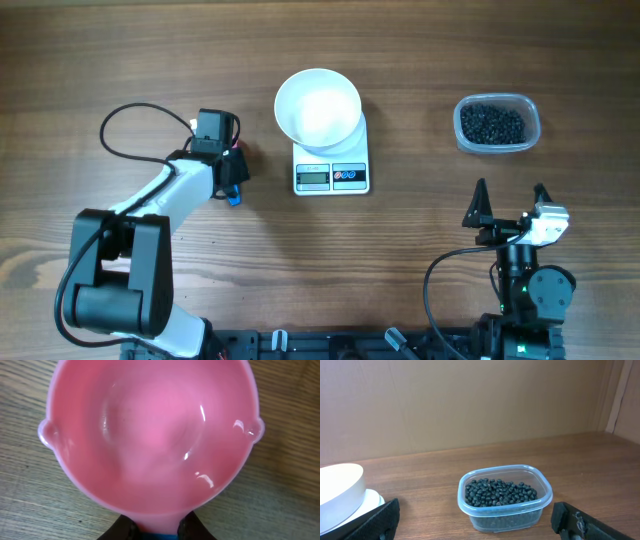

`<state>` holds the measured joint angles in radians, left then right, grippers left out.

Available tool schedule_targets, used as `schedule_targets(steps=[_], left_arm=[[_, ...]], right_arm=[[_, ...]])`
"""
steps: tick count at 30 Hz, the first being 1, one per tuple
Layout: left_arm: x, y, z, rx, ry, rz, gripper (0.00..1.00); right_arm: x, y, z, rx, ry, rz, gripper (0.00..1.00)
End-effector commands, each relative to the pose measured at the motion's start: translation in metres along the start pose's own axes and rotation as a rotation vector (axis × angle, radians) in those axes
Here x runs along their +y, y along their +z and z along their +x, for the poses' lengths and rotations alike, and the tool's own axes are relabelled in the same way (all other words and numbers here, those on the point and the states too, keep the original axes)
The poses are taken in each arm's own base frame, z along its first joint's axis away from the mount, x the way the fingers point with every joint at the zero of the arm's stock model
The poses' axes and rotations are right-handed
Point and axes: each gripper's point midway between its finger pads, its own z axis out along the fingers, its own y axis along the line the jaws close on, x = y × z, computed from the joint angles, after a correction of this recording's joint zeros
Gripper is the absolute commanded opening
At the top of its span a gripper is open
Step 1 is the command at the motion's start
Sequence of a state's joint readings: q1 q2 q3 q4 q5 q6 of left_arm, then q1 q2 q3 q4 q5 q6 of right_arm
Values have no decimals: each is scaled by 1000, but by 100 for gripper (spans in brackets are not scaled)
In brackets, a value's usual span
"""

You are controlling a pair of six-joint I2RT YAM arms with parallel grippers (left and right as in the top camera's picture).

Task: Scoop item into bowl and weigh 150g on scale
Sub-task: 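Lower the left gripper and close it on the blue handle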

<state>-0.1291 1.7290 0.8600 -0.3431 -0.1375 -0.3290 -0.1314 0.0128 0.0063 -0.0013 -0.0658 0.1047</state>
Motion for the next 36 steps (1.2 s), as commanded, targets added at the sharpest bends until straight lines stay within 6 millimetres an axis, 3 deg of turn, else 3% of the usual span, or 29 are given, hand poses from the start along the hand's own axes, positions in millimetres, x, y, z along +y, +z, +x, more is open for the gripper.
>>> schedule_targets(steps=[1,4,10,17,22,25,29,34,36], left_arm=[[24,19,26,92,-70,-65,20],[29,18,22,85,-88,-68,15],[31,5,-6,18,-162,-40,13],[20,-16,-35,-6,-272,160,15],[26,-17,-35,7,-240,199,13],[28,-16,-32,10,-160,190,19],[38,-14,-32,2,-141,131,20],[33,-13,-25,25,-127,132,17],[32,-12,-24,28,-125,132,24]], right_arm=[[-2,0,-2,-11,2,12,100],[-2,0,-2,-11,2,12,100],[-2,0,-2,-10,2,12,100],[-2,0,-2,-10,2,12,100],[-2,0,-2,-11,2,12,100],[-2,0,-2,-10,2,12,100],[-2,0,-2,-11,1,12,100],[-2,0,-2,-10,2,12,100],[-2,0,-2,-11,2,12,100]])
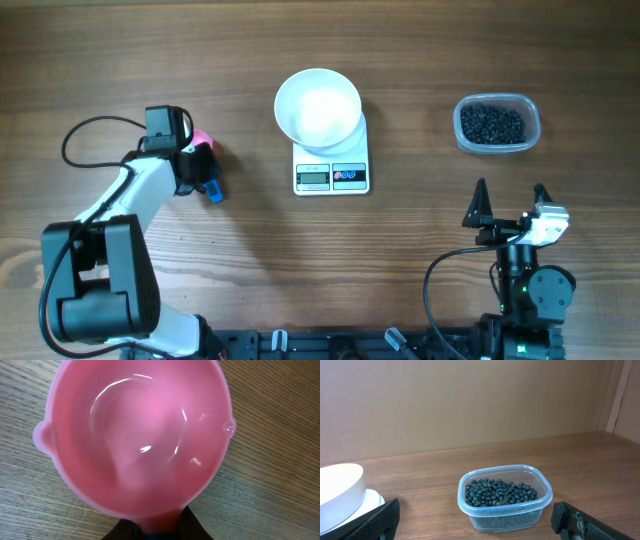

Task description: Scoop item into bowl and weigh 150g on scale

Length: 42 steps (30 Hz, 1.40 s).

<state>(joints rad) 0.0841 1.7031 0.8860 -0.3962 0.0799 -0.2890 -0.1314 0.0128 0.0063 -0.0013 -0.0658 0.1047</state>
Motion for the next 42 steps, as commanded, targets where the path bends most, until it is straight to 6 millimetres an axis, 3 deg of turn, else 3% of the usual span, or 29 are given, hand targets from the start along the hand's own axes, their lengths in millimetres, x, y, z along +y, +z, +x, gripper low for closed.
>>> schedule_targets(steps=[1,10,16,25,32,35,37,42], left_arm=[[-6,-5,-7,-26,37,2,28],[7,9,1,11,34,-59,50],[16,6,1,16,35,-116,67],[-3,0,-1,22,159,-128,80],[-33,2,13,28,294,-109,77],[-37,2,17,35,305,-106,68],[-40,2,19,40,314,-105,69],[-47,2,24,54,319,-70,100]], right_arm=[[-2,0,-2,-11,2,12,100],[-2,0,-2,-11,2,12,100],[-2,0,-2,-10,2,12,100],[-2,0,-2,-10,2,12,100],[-2,0,-2,-11,2,12,100],[-2,0,-2,-11,2,12,100],[-2,0,-2,-11,2,12,100],[-2,0,-2,-11,2,12,100]])
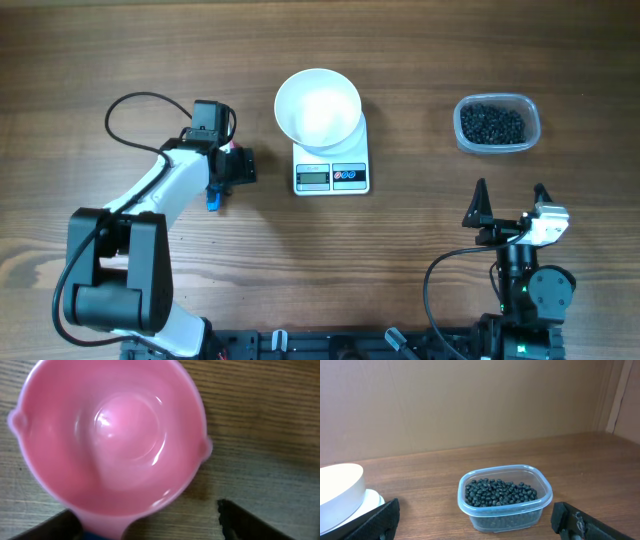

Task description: Scoop item into bowl and weigh 150g on scale

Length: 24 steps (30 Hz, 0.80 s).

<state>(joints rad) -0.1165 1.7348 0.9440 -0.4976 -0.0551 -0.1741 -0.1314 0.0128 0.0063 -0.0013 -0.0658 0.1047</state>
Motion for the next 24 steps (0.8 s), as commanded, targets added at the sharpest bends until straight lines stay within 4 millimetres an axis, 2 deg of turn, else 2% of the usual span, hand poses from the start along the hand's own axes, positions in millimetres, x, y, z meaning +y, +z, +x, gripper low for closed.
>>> schedule_targets(steps=[1,9,13,14,19,24], left_arm=[[-8,0,-4,0,16,31,100],[-8,0,-2,5,16,30,100],[-7,2,7,38,-32,28,100],[-6,3,10,44,-45,26,98],[-4,9,20,55,-62,22,59],[-3,11,23,59,-62,22,57]], right_arm=[[-2,0,-2,-11,2,12,100],[-2,0,-2,-10,2,12,100],[-2,0,-2,-11,2,12,100],[-2,0,-2,-10,2,12,100],[-2,0,-2,-11,2,12,100],[-2,0,-2,-10,2,12,100]])
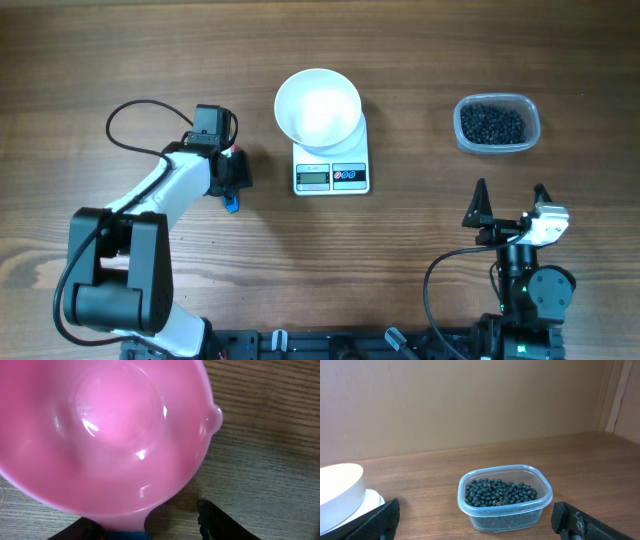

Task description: Scoop item into bowl and weigh 150g on scale

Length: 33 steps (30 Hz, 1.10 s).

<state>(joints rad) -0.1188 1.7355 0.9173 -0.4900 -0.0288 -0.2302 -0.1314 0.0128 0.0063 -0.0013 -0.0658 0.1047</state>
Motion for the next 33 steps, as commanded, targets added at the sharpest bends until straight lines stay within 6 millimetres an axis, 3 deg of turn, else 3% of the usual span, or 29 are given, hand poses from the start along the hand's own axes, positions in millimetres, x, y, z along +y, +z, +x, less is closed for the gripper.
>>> schedule_targets(steps=[1,4,6,8,9,18,19,21,22,26,28,30,33], left_arm=[[0,6,12,33,-9,0,57],[1,6,11,33,-9,-1,56],[1,6,11,33,-9,-1,63],[1,6,10,27,-6,0,97],[1,6,10,27,-5,-4,100],[2,6,13,38,-6,-6,99],[2,6,13,41,-6,-7,95],[4,6,19,63,-40,-15,78],[5,6,23,79,-75,-22,75],[10,4,37,134,-120,-47,80],[10,4,35,127,-120,-46,84],[7,5,30,108,-120,-33,100],[-2,6,22,81,-122,17,100]], right_arm=[[-2,0,-2,-11,2,12,100],[-2,0,-2,-11,2,12,100],[-2,0,-2,-11,2,12,100],[-2,0,-2,-11,2,12,100],[-2,0,-2,-11,2,12,100],[-2,0,-2,-11,2,12,100],[-2,0,-2,-11,2,12,100],[-2,0,-2,-11,2,12,100],[-2,0,-2,-11,2,12,100],[-2,0,-2,-11,2,12,100],[-2,0,-2,-11,2,12,100],[-2,0,-2,-10,2,12,100],[-2,0,-2,-11,2,12,100]])
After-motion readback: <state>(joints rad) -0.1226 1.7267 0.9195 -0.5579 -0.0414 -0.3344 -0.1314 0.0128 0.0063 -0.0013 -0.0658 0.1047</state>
